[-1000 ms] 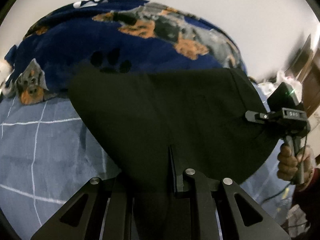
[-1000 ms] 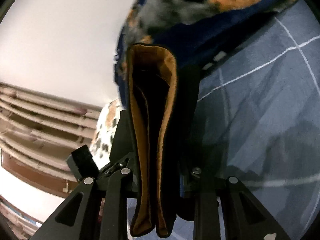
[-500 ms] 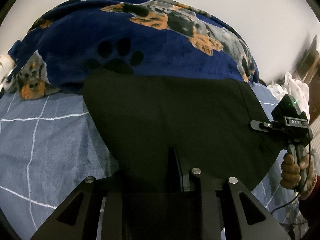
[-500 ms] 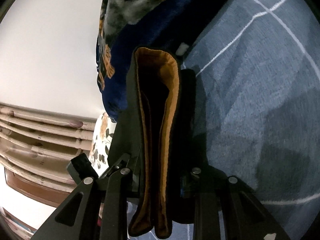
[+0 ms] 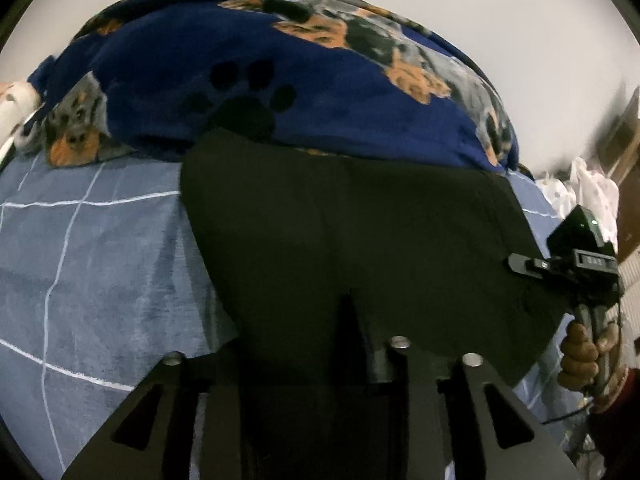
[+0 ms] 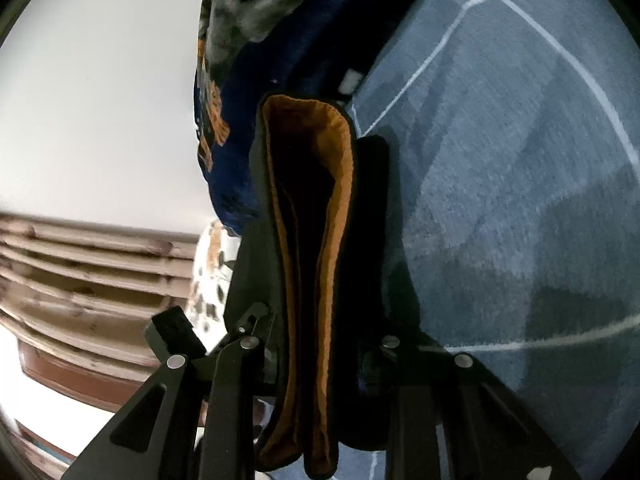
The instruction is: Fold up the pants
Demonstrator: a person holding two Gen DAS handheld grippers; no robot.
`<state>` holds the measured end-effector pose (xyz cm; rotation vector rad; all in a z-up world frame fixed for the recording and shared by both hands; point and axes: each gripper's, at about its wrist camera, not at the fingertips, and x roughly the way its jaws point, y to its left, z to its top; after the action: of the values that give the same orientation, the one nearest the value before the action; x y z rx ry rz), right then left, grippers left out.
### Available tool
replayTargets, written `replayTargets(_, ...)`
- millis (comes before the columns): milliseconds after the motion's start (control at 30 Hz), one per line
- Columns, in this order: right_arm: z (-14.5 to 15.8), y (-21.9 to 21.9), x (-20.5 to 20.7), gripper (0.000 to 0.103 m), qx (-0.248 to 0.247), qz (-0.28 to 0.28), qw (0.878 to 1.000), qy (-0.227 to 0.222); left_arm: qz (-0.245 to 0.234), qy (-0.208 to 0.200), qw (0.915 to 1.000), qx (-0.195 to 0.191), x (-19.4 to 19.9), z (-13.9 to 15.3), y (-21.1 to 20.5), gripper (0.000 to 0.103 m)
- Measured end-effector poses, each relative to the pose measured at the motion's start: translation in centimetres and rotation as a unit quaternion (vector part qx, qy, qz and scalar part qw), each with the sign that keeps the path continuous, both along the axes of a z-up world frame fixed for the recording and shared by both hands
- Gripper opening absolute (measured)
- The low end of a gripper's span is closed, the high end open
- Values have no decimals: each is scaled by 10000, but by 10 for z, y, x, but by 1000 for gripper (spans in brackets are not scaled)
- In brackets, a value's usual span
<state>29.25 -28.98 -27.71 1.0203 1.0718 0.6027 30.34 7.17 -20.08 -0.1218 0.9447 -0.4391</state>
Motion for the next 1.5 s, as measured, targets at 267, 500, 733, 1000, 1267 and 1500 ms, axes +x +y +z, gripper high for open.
replayTargets(267,22,16,-1,34,-1118,-150,9932,-281,473,-164,9984,252,-8,-1,4,58)
replayTargets(500,87,20,-36,52,-2432,-656,9607,-1164,1051,-582,9863,1130,-32,26,-1,65)
replayTargets(733,140,45,-102,69,-2838,-690,9374,-1896,1209,-1404,9745,1264,-80,77,-14,91)
replayTargets(1000,167,70,-163,74,-2866,-591,9321,-2135,1309,-2216,9578,1280,-152,139,-34,103)
replayTargets(1267,200,70,-208,80,-2814,-707,9246,-2468,1739,-2650,9443,891,-207,188,-33,103)
replayTargets(1500,221,75,-232,85,-2834,-727,9153,-2768,1714,-2638,9441,989,-232,207,-39,103)
